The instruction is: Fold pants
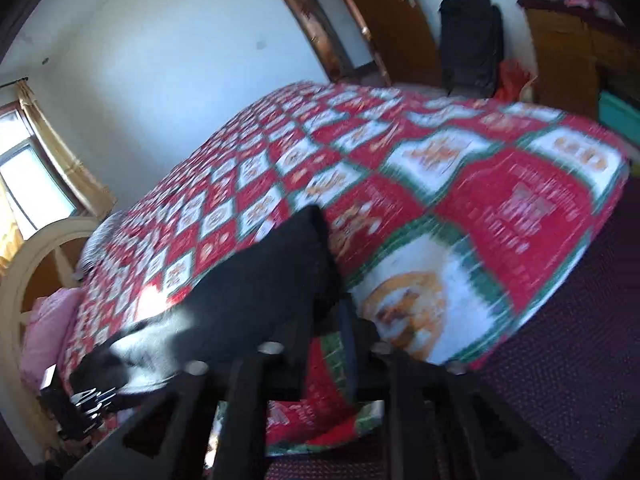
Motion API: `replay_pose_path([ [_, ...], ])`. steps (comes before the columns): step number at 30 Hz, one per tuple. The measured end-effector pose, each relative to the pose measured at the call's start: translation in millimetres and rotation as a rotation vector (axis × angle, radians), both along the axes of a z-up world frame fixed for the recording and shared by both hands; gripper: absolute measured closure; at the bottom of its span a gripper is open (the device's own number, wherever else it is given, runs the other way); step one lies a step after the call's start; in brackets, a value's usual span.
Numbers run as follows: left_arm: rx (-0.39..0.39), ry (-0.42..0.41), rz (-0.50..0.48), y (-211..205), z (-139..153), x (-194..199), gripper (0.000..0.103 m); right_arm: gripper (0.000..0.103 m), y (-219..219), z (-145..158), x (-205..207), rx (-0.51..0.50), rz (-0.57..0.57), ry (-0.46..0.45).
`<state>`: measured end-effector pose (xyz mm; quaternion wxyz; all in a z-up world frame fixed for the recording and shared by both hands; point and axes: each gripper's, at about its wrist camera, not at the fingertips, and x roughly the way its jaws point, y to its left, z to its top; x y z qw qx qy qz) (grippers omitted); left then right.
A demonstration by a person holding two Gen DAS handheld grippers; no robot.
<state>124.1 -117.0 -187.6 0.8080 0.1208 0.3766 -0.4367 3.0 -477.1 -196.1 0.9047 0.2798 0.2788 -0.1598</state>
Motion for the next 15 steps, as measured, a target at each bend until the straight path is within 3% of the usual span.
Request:
replay_pose_path([
  [1, -0.001, 0.001, -0.002, 0, 0, 0, 0.092, 0.038, -8, 7, -5, 0.018, -0.030, -0.045],
  [3, -0.009, 0.013, -0.011, -1, 0, 1, 0.092, 0.038, -25, 18, 0, 0.075, -0.050, -0.090],
  [6, -0.017, 0.025, -0.021, 2, -2, 1, 0.092, 0.038, -35, 24, 34, 0.053, -0.002, -0.021],
  [12, -0.034, 0.040, -0.025, 5, -3, 3, 0.092, 0.076, -37, -6, 112, 0.177, 0.178, 0.157],
  [14, -0.037, 0.044, -0.029, 5, -5, 3, 0.092, 0.080, -30, -13, 126, 0.182, 0.214, 0.203],
  [15, -0.039, 0.045, -0.032, 5, -5, 3, 0.092, 0.097, -26, -12, 128, 0.130, 0.194, 0.220],
])
